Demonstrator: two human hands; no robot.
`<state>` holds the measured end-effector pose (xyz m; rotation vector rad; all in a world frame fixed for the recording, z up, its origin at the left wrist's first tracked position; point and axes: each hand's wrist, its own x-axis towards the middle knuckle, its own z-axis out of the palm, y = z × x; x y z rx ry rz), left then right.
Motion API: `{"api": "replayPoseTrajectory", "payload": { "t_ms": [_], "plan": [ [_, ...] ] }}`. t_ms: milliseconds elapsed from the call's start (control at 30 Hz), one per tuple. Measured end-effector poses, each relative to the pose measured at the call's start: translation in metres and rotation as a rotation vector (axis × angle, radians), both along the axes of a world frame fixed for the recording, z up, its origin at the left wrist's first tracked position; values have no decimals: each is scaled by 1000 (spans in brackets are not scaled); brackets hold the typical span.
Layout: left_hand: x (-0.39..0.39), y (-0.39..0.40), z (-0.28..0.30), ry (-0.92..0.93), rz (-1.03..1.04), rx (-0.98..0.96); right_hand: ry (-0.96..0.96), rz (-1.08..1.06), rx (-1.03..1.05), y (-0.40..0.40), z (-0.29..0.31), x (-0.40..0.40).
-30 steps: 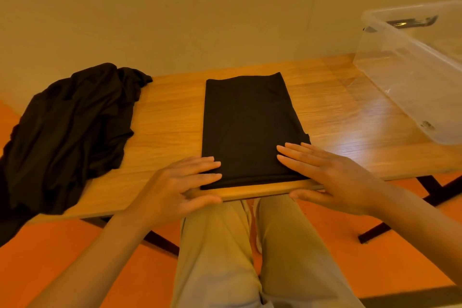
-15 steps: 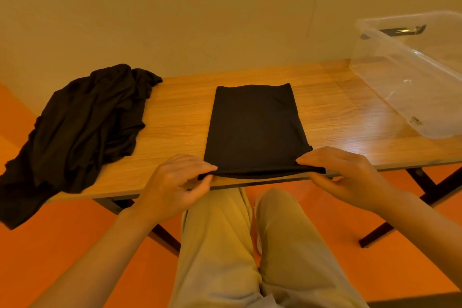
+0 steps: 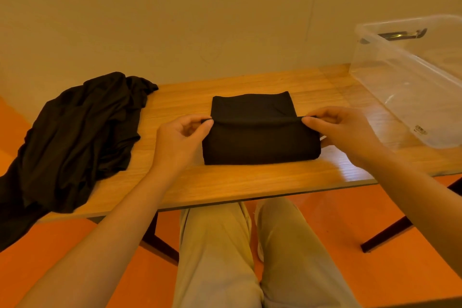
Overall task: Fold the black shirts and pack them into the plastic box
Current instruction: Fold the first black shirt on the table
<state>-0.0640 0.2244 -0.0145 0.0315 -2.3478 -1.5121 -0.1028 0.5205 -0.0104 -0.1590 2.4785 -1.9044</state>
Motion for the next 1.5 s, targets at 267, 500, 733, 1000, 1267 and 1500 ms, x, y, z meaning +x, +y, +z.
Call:
{"api": "replayPoseTrajectory", "payload": {
  "t_ms": [267, 500, 733, 1000, 1267, 1500],
  "plan": [
    [-47, 3, -6, -235, 94, -157, -182, -86, 313, -16, -1, -45],
    [-55, -4, -19, -280, 113, -294, -63, -97, 605, -16, -13, -50],
    [-58, -5, -24, -303, 152, -421, -32, -109, 833, -21, -17, -46],
    [-39, 26, -11, 89, 106, -756, 457, -8, 892, -54, -12, -7],
    [-31, 42, -44, -360, -222, -1021, 239, 261, 1159, -50, -50, -8],
    [-16, 48, -32, -461, -226, -922, 176, 340, 1091, -40, -33, -5]
  ]
}}
